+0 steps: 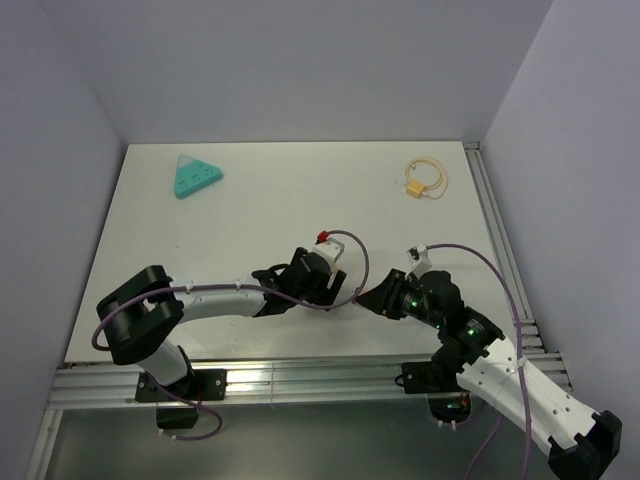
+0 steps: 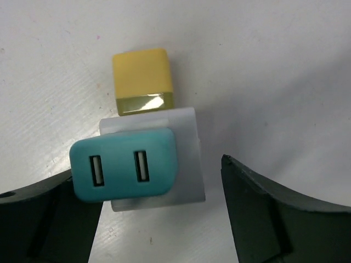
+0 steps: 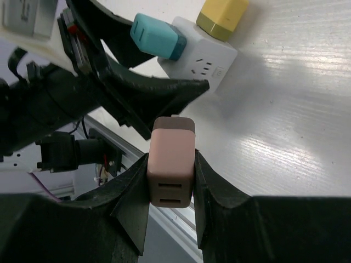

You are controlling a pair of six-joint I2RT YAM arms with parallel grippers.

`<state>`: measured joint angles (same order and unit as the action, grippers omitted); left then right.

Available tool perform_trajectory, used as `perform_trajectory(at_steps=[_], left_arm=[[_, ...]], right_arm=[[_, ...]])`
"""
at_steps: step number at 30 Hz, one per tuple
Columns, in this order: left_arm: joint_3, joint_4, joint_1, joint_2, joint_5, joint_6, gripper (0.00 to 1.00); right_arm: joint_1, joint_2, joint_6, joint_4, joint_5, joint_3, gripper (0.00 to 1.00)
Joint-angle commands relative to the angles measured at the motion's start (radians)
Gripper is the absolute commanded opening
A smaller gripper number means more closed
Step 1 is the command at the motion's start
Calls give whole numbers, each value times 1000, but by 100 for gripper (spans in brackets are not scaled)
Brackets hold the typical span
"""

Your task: Insert the plug

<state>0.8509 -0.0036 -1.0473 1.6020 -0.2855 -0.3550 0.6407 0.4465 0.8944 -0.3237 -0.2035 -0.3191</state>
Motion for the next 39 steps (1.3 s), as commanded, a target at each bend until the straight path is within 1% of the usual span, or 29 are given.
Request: perform_trajectory(at_steps=[1,3,6,13,16,22,26,30,36,39], left_arm=[[-52,-56,-28,-25,-67,-73,88],[-93,-9,-33,-62,-58,-79,91],[-131,39,-34,-109,-67,-78,94],[-191,76,-45,-191,-132,-81,94],[-184,62,-45,-201,-155,-90,97],[-99,-21,-45,-152,-216,-105,99],[-87,-73,-45,-171,-247,-176,96],[-88,-127,-46,-224,-238,-265,86],[-110,-174,-66,-306,-213,-343,84],[-130,-168,-74,-326,-212,-348,83]], right_arm=[[-6,9,11,84,15,15,0],[-7,8,21,103,16,31,0],[-7,3,31,126,24,46,0],[-7,32,29,158,19,57,0],[-7,49,32,178,9,64,0],[-6,47,25,167,12,60,0],[-7,35,21,153,16,61,0],[-7,35,18,155,16,61,0],[-7,55,12,166,6,57,0],[-9,46,12,161,9,61,0]])
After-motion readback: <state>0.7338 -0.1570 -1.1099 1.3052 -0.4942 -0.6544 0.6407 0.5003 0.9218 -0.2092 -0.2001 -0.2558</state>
